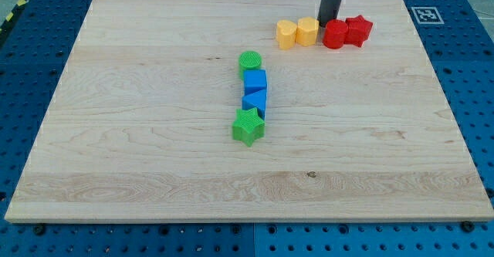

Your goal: Place the heart parallel to green circle

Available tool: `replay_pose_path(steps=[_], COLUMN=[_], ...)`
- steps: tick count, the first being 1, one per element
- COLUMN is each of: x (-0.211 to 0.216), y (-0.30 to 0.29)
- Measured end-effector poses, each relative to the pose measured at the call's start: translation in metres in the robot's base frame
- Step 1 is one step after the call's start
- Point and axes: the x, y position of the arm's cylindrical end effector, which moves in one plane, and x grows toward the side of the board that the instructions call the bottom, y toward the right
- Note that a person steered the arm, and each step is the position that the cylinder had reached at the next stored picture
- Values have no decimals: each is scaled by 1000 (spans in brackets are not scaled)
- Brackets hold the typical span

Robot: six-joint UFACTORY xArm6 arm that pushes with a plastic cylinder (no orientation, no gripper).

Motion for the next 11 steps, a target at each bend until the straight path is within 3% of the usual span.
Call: replay_pose_path(steps=[1, 4, 5, 7, 8, 10, 11], x=[-24, -7, 22, 86, 84, 60, 88], y=[-27, -79, -83, -7, 5, -49, -52])
